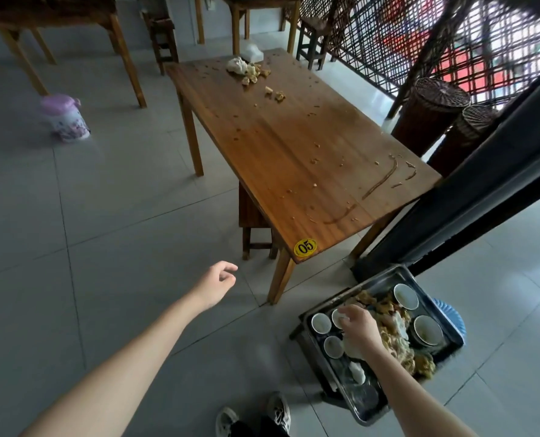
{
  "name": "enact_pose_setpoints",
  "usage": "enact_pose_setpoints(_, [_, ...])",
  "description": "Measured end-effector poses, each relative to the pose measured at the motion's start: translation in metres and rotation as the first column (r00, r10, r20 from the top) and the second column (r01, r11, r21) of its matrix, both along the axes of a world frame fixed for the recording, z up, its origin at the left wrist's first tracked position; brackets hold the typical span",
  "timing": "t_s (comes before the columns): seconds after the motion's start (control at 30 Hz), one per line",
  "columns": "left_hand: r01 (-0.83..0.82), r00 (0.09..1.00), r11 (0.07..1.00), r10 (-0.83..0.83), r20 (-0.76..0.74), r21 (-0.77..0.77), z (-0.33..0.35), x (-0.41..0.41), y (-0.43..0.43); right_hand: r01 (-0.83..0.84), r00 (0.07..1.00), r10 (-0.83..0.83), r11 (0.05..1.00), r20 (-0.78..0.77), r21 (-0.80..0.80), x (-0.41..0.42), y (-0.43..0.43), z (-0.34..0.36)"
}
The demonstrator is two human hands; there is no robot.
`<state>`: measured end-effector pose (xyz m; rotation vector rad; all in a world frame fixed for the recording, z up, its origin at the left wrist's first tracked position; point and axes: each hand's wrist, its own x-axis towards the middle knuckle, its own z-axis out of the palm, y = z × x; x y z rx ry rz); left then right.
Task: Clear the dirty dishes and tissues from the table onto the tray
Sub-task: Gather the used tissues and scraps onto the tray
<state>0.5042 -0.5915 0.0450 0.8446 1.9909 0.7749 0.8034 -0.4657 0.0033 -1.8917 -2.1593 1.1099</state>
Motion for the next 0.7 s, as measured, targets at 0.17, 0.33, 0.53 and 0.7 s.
enact_pose_setpoints(0.17, [0.026,1.000,1.000,-0.026,-0.008,0.003,0.002,0.005,0.004,0.051,0.999,-0.051,0.998,0.003,-0.020,0.001,-0.001,0.001])
enact_pose_setpoints(0.33, [0.033,0.999,0.999,-0.032,-0.009,0.005,0.001,0.008,0.006,0.075,0.997,-0.075,0.997,-0.001,-0.022,0.005,-0.001,0.002])
enact_pose_setpoints(0.53, [0.032,0.999,0.999,-0.032,-0.008,-0.004,-0.002,0.011,0.009,0.089,0.996,-0.090,0.996,-0.009,-0.026,0.010,0.001,-0.003])
enact_pose_setpoints(0.7, [0.034,0.999,0.999,-0.034,-0.005,-0.013,-0.005,0.015,0.010,0.089,0.996,-0.090,0.995,-0.011,-0.049,0.014,0.004,-0.007])
